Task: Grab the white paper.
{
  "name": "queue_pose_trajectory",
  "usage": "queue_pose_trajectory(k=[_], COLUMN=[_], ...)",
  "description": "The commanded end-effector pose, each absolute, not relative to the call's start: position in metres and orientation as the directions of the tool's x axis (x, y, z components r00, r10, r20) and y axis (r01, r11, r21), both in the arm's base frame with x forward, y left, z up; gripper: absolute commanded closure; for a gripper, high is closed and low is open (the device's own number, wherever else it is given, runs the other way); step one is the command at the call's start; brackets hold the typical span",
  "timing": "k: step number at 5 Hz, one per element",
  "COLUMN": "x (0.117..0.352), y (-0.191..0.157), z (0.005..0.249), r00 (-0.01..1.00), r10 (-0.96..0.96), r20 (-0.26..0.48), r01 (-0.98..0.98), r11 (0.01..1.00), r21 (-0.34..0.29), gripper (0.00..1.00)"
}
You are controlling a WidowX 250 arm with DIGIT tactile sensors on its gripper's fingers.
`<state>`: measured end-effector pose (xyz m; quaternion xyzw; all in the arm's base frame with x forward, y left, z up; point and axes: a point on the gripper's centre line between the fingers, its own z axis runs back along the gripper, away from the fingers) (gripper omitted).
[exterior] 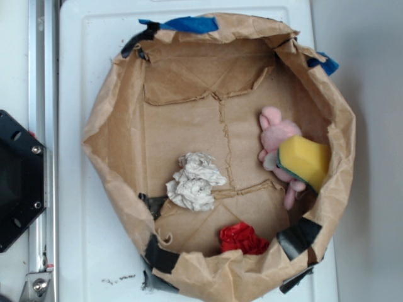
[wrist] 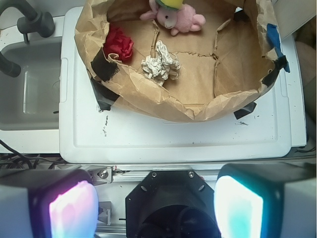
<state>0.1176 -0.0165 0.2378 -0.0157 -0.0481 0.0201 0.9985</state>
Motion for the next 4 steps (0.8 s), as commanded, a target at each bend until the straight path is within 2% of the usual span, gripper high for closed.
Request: queue_pose_trajectory(k=[1, 2, 3, 4], x=[0.118, 0.159, 0.194, 0.226], y=[-0.016, -0.022, -0.024, -0.015], z=[0.238, 0.239, 0.229, 0.203], r00=[0.995, 0.988, 0.985, 0.977], r10=[0.042, 0.079, 0.106, 0.144], r20=[0.096, 0.129, 0.138, 0.159], r01=[-0.039, -0.072, -0.094, -0.134], r11=[0.999, 0.996, 0.991, 0.988], r21=[-0.033, -0.057, -0.092, -0.071], gripper=[0.00, 0.00, 0.00, 0.00])
